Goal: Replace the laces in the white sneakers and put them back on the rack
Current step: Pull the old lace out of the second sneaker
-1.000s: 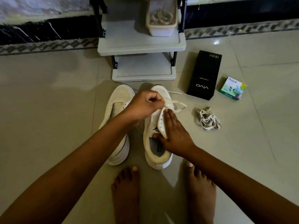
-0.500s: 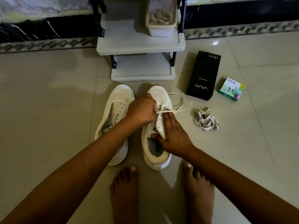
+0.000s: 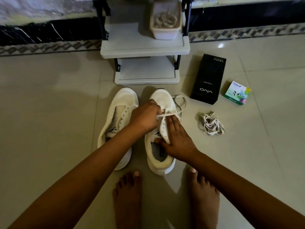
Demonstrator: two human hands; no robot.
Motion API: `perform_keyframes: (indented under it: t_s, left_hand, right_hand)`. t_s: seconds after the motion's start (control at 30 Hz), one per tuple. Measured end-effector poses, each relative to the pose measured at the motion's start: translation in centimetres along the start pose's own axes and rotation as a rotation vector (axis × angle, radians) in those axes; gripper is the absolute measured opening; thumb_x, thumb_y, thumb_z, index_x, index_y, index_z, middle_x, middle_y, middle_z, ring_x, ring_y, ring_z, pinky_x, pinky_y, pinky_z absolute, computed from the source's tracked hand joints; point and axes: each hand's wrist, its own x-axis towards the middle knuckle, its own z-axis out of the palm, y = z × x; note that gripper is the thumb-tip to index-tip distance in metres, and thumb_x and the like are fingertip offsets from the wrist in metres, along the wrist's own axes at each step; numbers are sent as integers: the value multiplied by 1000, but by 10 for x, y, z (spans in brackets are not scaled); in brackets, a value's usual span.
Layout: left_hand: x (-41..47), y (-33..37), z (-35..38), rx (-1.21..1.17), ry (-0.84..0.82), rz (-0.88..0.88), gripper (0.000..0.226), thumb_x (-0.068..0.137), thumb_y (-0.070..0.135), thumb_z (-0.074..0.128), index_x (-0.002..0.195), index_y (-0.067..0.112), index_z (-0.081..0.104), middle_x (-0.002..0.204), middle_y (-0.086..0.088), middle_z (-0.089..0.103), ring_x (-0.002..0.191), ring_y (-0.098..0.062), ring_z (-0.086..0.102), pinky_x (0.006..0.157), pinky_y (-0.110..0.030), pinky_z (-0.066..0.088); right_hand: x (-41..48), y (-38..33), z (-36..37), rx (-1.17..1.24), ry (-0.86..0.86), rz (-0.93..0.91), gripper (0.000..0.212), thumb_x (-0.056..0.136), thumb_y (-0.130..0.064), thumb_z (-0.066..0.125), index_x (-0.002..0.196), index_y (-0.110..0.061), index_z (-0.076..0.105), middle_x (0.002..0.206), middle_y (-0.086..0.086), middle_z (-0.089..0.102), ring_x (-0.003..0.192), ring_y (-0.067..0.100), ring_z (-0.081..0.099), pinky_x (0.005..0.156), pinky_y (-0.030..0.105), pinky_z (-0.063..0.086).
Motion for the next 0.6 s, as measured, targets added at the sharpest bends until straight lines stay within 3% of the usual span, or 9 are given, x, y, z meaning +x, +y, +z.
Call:
perform_keyframes:
  t_s: [0.13, 0.27, 0.37, 0.5, 0.6]
  left_hand:
    - [6, -3, -1, -42, 79, -22, 14, 85, 20, 63, 95, 15, 72, 109, -2, 65, 98, -23, 62, 83, -33, 50]
    - [-8, 0, -30, -548, -33, 5, 10, 81, 15, 72, 90, 13, 73, 93, 3, 70, 89, -10, 63, 80, -20, 47]
    - [-13, 0, -36, -794, -55, -15, 11, 82, 15, 71, 93, 15, 71, 97, 6, 70, 96, -9, 63, 86, -23, 46]
    - [-1, -10, -17, -388, -125, -11, 44, 78, 12, 73, 119, 18, 62, 129, -1, 52, 119, -17, 49, 94, -26, 40]
    - [7, -10, -3, -190, -38, -19, 24, 78, 15, 71, 101, 17, 72, 124, -3, 55, 112, -20, 54, 94, -31, 44]
  right_hand:
    - [0, 0, 0, 1, 6, -12, 93, 91, -54, 47, 149, -12, -12, 158, 8, -12, 146, 19, -9, 113, 23, -6]
    - [-1, 3, 0, -32, 19, -35, 92, 91, -58, 42, 148, -12, -14, 157, 7, -15, 145, 19, -11, 109, 21, -10]
    - [-1, 2, 1, -30, 4, -28, 94, 89, -62, 39, 147, -12, -16, 157, 7, -16, 145, 19, -12, 110, 22, -11]
    - [0, 2, 2, -13, 16, -22, 99, 77, -66, 31, 149, -12, -11, 158, 8, -10, 146, 20, -8, 115, 27, -4]
    - [0, 4, 2, -31, 38, -43, 98, 81, -66, 35, 149, -12, -8, 159, 8, -8, 146, 21, -5, 115, 26, -3]
